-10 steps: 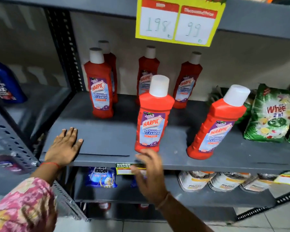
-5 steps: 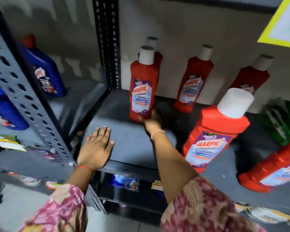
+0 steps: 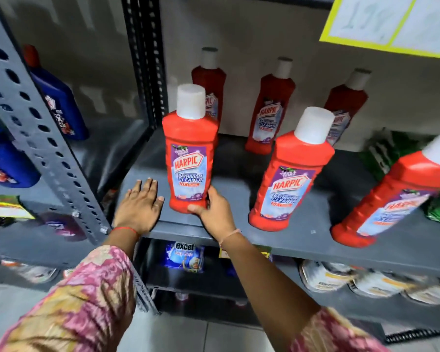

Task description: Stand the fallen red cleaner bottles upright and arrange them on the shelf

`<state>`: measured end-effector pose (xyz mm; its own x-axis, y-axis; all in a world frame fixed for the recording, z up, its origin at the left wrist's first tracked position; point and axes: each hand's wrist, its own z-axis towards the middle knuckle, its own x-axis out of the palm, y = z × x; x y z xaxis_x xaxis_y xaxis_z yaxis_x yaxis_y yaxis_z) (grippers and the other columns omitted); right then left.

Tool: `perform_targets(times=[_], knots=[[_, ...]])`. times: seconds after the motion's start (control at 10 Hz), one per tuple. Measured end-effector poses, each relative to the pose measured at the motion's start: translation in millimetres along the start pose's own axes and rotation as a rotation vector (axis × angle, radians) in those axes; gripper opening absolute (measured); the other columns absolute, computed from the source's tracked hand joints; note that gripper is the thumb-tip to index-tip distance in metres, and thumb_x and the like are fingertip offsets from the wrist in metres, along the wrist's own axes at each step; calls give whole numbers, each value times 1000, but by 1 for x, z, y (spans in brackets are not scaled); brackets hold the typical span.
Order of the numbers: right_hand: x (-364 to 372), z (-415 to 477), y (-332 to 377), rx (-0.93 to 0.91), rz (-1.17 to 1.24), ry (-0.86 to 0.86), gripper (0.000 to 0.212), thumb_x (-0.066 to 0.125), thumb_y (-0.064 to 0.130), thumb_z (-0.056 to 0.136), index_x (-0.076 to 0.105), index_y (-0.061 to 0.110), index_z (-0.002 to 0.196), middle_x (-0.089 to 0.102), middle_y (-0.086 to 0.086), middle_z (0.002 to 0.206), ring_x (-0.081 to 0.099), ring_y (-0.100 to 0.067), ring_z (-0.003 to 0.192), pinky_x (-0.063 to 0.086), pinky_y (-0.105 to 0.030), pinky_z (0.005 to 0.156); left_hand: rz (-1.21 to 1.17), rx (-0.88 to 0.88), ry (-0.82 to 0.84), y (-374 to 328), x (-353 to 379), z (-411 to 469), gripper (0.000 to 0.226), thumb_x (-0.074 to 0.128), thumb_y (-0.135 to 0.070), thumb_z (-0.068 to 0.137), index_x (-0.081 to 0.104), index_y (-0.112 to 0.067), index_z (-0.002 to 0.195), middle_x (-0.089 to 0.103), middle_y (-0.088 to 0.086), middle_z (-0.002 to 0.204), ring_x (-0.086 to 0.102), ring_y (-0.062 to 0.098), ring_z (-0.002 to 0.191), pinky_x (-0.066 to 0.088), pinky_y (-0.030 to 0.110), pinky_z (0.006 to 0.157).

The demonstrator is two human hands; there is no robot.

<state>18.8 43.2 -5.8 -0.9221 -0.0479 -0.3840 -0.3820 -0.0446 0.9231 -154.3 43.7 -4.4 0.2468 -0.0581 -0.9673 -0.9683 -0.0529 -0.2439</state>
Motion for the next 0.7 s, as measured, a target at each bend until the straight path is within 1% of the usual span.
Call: perform_targets(times=[0.1, 0.4, 0.5, 0.6, 0.7], knots=[[2, -8, -1, 1, -15, 4, 47, 73, 12, 69, 53, 7, 111, 63, -18, 116, 58, -32, 105, 47, -49, 94, 0, -1, -5, 1, 1, -1, 55, 24, -32, 97, 11, -11, 146, 8, 8, 159, 4, 26, 147, 7, 41, 120], [-1, -13, 1, 4, 9, 34, 47, 71, 13, 74, 50, 9, 115, 61, -16, 120, 56, -30, 109, 47, -47, 97, -16, -5, -4, 3, 1, 1, 56, 23, -33, 97, 11, -11, 146, 7, 7, 159, 2, 25, 147, 6, 40, 120], [-4, -16, 4, -4, 14, 51, 48, 72, 11, 73, 50, 6, 116, 60, -17, 121, 56, -30, 109, 46, -46, 98, -28, 9, -25, 4, 6, 2, 56, 24, -33, 97, 12, -11, 146, 9, 6, 159, 3, 25, 147, 6, 41, 121], [-11, -18, 12, 14, 32, 38, 65, 73, 13, 72, 40, 8, 128, 51, -16, 133, 49, -29, 121, 40, -45, 105, -236, -36, -39, 1, -5, -1, 52, 26, -28, 98, 18, -8, 145, 15, 9, 157, 7, 24, 147, 6, 38, 121], [-16, -49, 4, -45, 73, -121, 64, 66, 19, 80, 34, 17, 135, 45, -9, 139, 43, -23, 127, 36, -44, 108, -550, -100, -322, -4, -3, -24, 47, 29, -22, 98, 32, -1, 139, 28, 16, 153, 14, 26, 145, 10, 40, 121]])
